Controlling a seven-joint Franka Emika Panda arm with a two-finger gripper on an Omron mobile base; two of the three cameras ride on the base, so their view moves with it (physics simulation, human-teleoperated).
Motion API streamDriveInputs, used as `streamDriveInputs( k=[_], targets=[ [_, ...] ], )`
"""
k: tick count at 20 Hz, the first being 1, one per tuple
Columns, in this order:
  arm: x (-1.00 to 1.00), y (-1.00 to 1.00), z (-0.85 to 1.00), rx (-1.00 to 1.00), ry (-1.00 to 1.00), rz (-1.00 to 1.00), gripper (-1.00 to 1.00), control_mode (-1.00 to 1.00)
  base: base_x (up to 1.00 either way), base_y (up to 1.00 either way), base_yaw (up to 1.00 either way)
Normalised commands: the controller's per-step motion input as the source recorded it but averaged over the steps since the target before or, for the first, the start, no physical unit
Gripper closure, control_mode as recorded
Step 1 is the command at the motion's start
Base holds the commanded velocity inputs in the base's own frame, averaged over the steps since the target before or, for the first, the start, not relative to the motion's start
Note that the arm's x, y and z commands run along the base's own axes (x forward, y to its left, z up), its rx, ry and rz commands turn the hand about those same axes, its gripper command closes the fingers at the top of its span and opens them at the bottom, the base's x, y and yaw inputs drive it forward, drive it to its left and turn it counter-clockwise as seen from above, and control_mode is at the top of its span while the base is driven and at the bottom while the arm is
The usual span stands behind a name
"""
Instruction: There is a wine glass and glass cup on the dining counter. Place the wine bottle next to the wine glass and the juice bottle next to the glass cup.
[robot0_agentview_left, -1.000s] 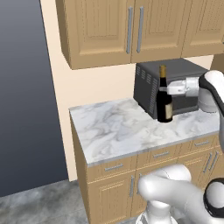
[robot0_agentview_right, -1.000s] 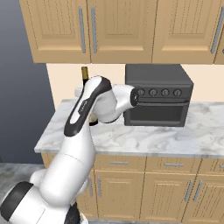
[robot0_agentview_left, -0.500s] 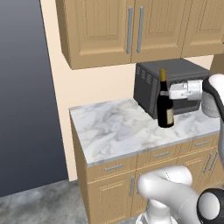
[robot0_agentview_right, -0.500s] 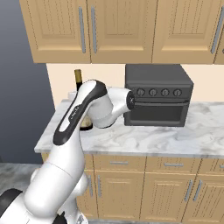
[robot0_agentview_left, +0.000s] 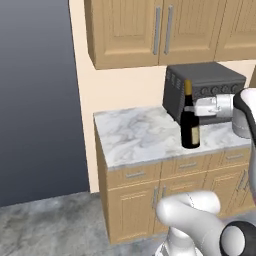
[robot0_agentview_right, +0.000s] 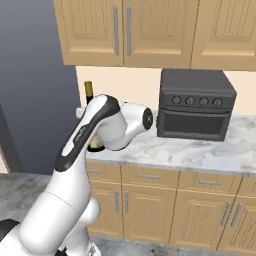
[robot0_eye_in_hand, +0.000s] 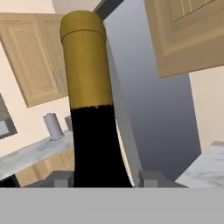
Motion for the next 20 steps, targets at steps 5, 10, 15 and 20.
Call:
streamDriveInputs(
  k=[5, 10, 15, 20],
  targets=[
    [0.0, 0.0, 0.0, 0.0, 0.0, 0.0, 1.0, 1.0, -0.61, 0.05, 0.54],
    [0.0, 0.0, 0.0, 0.0, 0.0, 0.0, 1.0, 1.0, -0.46, 0.12, 0.6],
    [0.0, 0.0, 0.0, 0.0, 0.0, 0.0, 1.0, 1.0, -0.47, 0.06, 0.59],
    [0.0, 0.0, 0.0, 0.0, 0.0, 0.0, 1.0, 1.0, -0.42, 0.03, 0.61]
  ],
)
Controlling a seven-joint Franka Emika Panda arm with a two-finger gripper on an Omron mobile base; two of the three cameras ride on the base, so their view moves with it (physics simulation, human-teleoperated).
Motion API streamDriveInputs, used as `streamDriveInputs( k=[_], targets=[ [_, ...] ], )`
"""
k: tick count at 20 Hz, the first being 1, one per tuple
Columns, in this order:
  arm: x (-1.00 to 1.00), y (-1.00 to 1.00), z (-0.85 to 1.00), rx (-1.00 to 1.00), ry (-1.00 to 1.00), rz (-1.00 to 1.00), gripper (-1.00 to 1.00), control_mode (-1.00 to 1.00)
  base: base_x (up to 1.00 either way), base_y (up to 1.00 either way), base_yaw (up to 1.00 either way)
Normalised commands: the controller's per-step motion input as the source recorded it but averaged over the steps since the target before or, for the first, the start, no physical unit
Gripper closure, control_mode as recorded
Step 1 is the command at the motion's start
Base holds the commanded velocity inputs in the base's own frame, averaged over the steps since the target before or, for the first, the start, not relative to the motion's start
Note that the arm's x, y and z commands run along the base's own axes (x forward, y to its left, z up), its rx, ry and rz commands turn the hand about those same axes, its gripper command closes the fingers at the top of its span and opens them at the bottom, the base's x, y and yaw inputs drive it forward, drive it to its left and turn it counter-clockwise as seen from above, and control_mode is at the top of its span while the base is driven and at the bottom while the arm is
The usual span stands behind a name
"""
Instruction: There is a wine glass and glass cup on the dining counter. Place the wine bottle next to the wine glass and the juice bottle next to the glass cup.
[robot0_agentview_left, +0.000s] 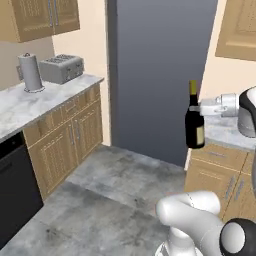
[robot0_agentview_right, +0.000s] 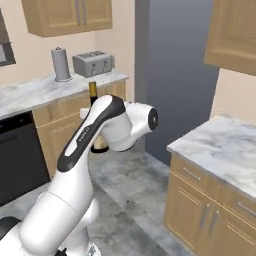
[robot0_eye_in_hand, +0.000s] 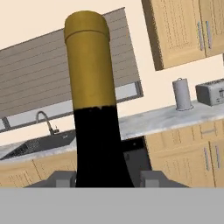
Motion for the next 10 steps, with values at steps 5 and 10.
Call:
streamDriveInputs(
  k=[5, 10],
  targets=[
    [0.0, 0.0, 0.0, 0.0, 0.0, 0.0, 1.0, 1.0, -0.23, 0.15, 0.66],
    [0.0, 0.0, 0.0, 0.0, 0.0, 0.0, 1.0, 1.0, -0.03, 0.43, 0.67]
  ],
)
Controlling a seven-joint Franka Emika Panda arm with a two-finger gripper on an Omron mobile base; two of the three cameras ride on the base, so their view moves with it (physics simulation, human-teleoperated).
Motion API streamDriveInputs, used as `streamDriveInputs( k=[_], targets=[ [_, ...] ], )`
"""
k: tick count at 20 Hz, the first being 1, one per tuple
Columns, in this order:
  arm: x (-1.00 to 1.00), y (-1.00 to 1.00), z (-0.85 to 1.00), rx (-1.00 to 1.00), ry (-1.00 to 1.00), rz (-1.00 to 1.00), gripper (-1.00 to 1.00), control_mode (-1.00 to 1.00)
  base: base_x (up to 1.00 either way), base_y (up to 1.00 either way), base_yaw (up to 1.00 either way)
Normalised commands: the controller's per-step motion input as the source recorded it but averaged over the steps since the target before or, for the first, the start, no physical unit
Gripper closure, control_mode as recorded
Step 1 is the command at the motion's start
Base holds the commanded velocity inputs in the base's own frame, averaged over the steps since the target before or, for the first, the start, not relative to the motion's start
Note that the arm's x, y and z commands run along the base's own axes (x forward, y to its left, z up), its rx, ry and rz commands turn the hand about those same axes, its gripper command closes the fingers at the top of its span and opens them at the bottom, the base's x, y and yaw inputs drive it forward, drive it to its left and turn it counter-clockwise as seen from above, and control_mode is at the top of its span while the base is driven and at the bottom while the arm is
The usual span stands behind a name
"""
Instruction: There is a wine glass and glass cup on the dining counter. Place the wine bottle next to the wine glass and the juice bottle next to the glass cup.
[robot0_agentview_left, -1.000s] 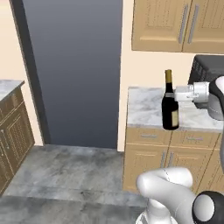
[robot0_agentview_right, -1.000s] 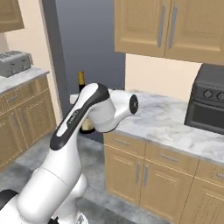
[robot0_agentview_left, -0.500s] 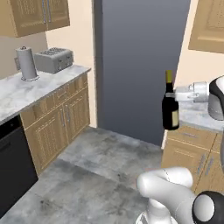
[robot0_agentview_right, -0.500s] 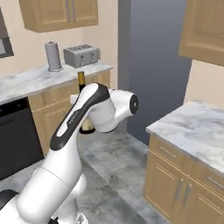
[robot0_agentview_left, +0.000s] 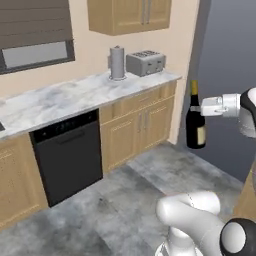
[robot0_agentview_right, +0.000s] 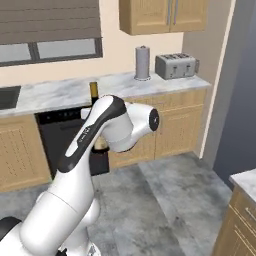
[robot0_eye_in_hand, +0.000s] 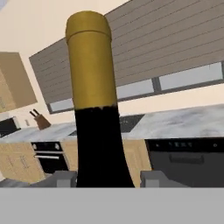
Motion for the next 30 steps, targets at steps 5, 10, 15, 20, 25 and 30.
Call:
streamDriveInputs(
  k=[5, 10, 15, 20, 25, 30],
  targets=[
    [0.0, 0.0, 0.0, 0.0, 0.0, 0.0, 1.0, 1.0, -0.02, 0.47, 0.63],
    [0.0, 0.0, 0.0, 0.0, 0.0, 0.0, 1.0, 1.0, -0.08, 0.56, 0.62],
    [0.0, 0.0, 0.0, 0.0, 0.0, 0.0, 1.0, 1.0, 0.01, 0.47, 0.62],
    [0.0, 0.0, 0.0, 0.0, 0.0, 0.0, 1.0, 1.0, 0.11, 0.15, 0.65],
    [0.0, 0.0, 0.0, 0.0, 0.0, 0.0, 1.0, 1.0, 0.15, 0.0, 0.67],
    [0.0, 0.0, 0.0, 0.0, 0.0, 0.0, 1.0, 1.0, 0.38, 0.0, 0.64]
  ],
)
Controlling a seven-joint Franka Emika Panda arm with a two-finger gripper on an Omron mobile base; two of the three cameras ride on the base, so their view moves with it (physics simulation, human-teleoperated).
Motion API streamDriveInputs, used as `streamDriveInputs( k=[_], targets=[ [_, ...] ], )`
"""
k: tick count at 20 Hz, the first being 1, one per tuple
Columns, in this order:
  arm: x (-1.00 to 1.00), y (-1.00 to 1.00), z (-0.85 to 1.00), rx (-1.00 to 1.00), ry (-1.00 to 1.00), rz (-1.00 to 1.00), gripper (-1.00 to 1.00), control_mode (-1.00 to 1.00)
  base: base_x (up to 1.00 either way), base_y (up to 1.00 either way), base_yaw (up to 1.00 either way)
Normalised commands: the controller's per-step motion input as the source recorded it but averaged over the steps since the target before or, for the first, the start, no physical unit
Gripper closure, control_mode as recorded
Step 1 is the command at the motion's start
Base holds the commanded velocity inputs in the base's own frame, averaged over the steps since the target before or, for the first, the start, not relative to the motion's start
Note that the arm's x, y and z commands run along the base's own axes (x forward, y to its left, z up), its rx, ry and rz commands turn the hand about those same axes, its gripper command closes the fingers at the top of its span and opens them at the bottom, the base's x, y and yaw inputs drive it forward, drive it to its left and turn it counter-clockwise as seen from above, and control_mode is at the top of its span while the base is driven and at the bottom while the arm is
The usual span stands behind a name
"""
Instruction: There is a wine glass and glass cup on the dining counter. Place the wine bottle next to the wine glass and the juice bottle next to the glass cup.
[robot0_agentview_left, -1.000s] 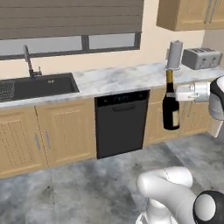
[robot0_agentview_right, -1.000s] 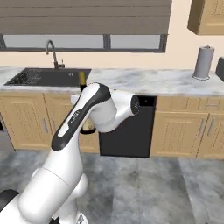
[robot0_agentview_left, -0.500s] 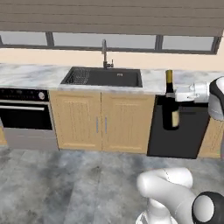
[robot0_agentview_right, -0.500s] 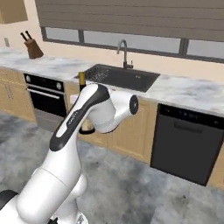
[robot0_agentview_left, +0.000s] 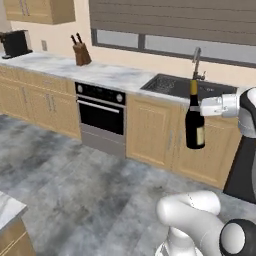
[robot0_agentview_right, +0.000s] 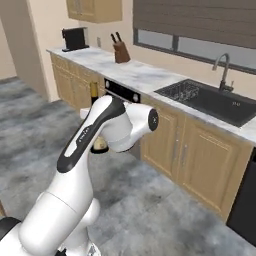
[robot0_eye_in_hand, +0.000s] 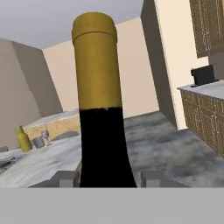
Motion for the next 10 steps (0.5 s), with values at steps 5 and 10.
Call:
streamDriveInputs(
  k=[5, 10],
  targets=[
    [0.0, 0.0, 0.0, 0.0, 0.0, 0.0, 1.0, 1.0, 0.58, -0.06, 0.59],
    [0.0, 0.0, 0.0, 0.0, 0.0, 0.0, 1.0, 1.0, 0.94, -0.27, 0.36]
  ],
)
